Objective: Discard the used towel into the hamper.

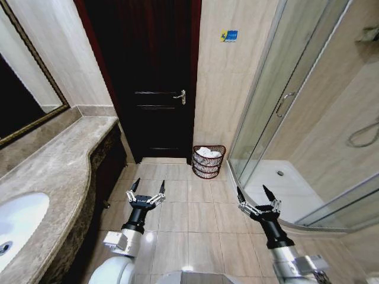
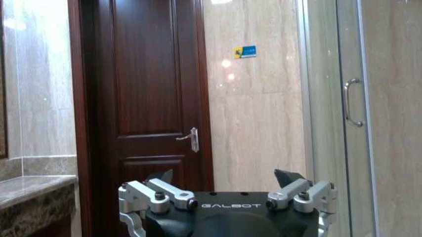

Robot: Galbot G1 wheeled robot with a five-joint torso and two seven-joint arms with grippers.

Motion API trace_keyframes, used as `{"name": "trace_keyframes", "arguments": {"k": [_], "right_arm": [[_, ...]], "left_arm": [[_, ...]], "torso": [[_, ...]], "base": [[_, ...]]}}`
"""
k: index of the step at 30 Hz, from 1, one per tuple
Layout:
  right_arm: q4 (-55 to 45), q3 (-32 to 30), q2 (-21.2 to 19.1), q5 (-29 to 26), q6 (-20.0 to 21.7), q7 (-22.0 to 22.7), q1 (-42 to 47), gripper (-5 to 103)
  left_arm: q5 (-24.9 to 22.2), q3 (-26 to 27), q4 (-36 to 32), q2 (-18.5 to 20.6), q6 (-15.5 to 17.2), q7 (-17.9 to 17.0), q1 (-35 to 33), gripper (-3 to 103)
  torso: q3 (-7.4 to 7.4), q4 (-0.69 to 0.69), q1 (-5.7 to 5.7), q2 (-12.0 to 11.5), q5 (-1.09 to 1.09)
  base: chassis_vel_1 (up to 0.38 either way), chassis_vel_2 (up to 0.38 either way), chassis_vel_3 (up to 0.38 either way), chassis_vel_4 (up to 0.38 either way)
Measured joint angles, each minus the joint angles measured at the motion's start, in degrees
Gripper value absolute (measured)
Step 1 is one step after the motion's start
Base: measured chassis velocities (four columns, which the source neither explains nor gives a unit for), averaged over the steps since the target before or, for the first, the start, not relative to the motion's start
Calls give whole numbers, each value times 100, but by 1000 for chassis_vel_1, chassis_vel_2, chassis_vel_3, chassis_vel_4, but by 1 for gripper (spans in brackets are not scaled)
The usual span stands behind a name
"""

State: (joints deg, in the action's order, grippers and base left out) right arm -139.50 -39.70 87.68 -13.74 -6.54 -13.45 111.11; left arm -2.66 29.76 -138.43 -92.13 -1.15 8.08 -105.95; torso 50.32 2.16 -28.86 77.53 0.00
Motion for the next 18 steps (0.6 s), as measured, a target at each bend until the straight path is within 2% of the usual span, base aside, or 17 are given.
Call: {"name": "trace_keyframes", "arguments": {"k": [18], "right_arm": [[0,0,0,0,0,0,0,100]], "left_arm": [[0,0,0,0,0,0,0,100]], "torso": [[0,0,0,0,0]], "base": [[0,0,0,0]]}}
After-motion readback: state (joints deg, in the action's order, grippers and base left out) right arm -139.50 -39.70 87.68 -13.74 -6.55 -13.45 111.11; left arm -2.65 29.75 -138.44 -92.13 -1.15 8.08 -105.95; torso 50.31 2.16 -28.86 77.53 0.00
